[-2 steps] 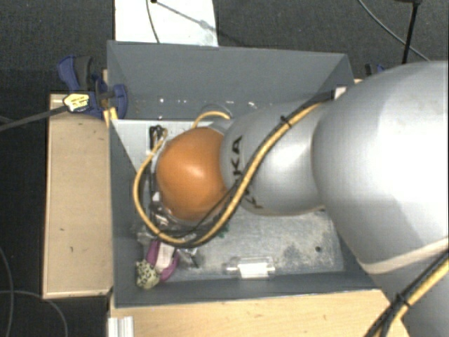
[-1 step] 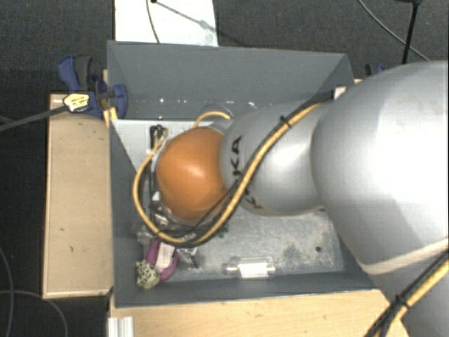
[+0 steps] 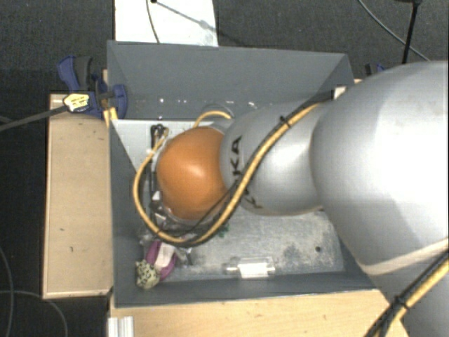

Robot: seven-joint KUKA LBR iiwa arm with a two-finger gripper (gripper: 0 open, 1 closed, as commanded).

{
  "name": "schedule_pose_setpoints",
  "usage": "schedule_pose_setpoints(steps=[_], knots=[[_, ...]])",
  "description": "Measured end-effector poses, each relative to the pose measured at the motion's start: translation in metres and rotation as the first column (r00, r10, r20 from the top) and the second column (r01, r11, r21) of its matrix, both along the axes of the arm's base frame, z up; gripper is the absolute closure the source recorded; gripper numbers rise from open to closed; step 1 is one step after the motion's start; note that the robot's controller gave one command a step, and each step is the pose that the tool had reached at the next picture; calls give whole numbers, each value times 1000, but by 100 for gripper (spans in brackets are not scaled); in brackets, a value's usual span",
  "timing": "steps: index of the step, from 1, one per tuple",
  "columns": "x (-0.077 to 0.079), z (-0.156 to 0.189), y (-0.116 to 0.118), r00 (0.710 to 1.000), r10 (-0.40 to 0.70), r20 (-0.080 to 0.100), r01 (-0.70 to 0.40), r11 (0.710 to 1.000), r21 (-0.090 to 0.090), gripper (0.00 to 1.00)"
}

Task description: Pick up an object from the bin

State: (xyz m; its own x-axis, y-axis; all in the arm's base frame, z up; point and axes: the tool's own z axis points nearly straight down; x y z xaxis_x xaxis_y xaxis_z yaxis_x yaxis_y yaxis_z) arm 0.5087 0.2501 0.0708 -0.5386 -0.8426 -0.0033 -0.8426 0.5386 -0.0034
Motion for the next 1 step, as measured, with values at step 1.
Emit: schedule_pose_setpoints(steps=[1], knots=[[1, 34, 0, 1000, -13, 0, 13, 1000, 2, 100]])
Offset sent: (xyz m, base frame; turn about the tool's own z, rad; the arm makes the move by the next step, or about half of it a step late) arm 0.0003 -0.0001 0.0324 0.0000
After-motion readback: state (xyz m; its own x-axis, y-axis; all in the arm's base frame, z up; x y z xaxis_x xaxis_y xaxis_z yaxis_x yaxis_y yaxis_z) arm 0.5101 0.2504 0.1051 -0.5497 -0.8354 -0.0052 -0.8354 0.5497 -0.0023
